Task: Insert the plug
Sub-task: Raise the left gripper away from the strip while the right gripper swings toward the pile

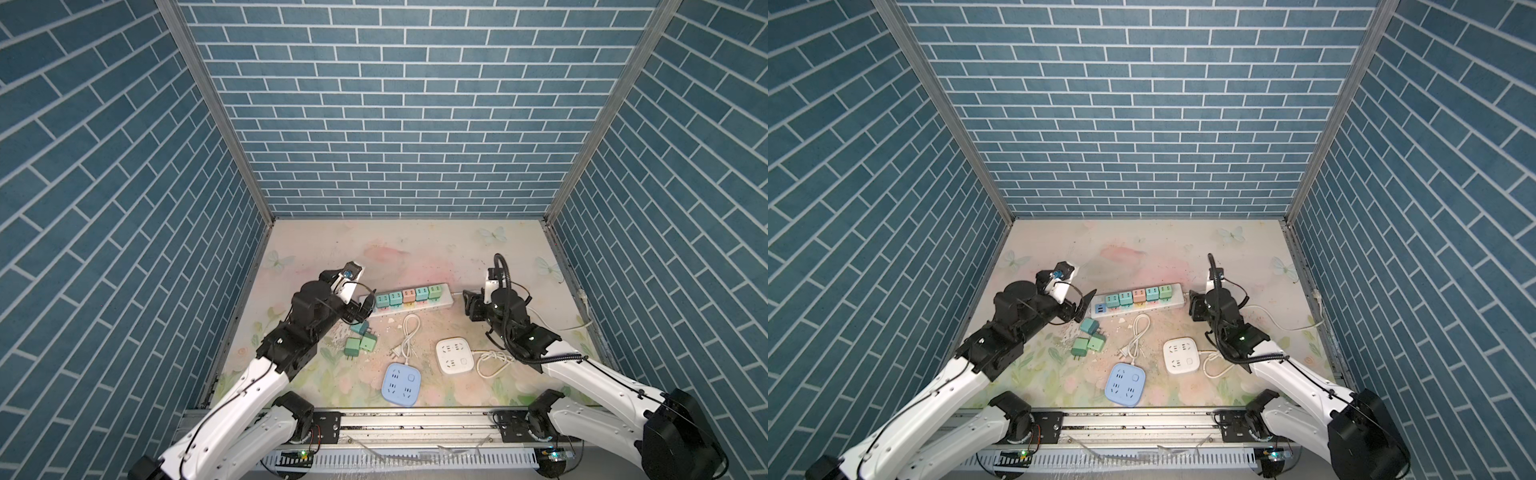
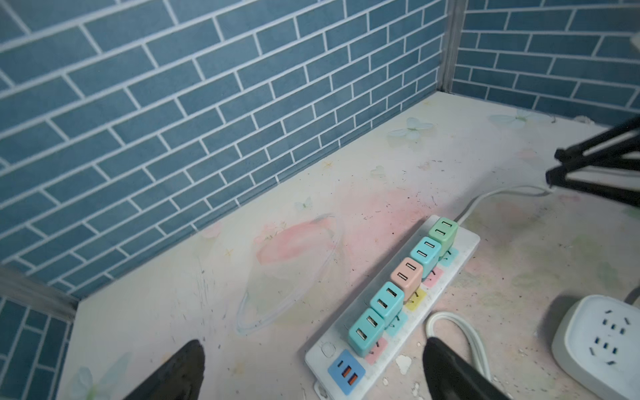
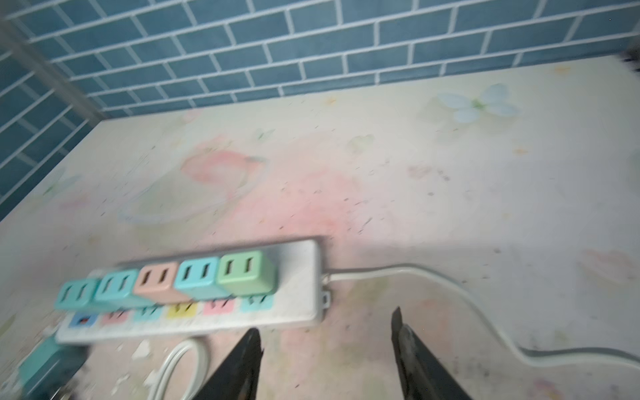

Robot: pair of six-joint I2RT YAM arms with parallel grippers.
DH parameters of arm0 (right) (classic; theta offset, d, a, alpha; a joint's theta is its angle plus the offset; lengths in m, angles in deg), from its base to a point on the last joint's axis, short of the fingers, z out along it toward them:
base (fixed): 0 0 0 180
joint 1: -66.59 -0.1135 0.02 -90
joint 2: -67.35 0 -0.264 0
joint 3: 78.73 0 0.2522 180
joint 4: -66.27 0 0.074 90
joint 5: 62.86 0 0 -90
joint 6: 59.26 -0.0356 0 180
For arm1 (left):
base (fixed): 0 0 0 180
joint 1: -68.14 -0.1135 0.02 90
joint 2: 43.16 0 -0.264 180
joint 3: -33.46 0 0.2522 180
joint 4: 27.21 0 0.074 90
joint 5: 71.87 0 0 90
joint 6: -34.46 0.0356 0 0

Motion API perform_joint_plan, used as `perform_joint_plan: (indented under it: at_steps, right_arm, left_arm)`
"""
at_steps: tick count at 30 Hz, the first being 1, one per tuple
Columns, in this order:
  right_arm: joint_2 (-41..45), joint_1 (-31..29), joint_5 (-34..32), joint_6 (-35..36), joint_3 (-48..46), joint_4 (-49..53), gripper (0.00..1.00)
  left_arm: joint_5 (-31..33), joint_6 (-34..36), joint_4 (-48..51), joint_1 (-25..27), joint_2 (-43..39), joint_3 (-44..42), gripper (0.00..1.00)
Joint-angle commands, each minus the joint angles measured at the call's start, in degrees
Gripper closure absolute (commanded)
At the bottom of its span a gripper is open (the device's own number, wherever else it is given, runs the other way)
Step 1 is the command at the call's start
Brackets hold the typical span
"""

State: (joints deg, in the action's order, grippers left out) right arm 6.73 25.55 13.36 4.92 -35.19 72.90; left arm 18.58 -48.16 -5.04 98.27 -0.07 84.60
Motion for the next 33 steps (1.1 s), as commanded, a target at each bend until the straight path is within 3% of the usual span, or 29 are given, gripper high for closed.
perform_joint_plan:
  at_steps: [1, 5, 13, 16, 20, 24, 33]
  right_arm:
    - [-3.0, -6.0, 1.8, -5.3, 2.4, 2.7, 0.40]
    - [-6.3, -11.7, 0.3, -9.9, 4.4, 4.0, 0.44]
    - [-14.3, -21.7, -3.3, -15.4, 10.4, 9.6, 0.48]
    - [-19.6, -23.3, -2.6, -17.5, 14.2, 13.7, 0.48]
    - [-24.5, -24.3, 1.1, -19.5, 16.0, 13.6, 0.48]
    - [-26.8, -25.8, 4.2, -20.1, 16.7, 11.2, 0.44]
    - [-31.4, -30.7, 1.3, -22.2, 20.0, 14.6, 0.30]
  left_arm:
    - [-0.7, -12.5, 2.2, -0.2, -4.2, -4.9, 0.00]
    - [-2.9, -16.9, -1.0, -0.2, -6.0, -11.9, 0.00]
    - [3.7, -22.6, -4.6, -0.2, -4.9, -18.0, 0.01]
    - [11.5, -23.3, 2.2, -0.1, -8.9, -16.6, 0.01]
    - [21.9, -30.6, 17.6, -0.2, -11.5, -12.8, 0.00]
    - [18.7, -29.8, 17.2, -0.2, -12.7, -13.9, 0.00]
    - [17.2, -30.8, 18.2, -0.2, -16.2, -15.4, 0.01]
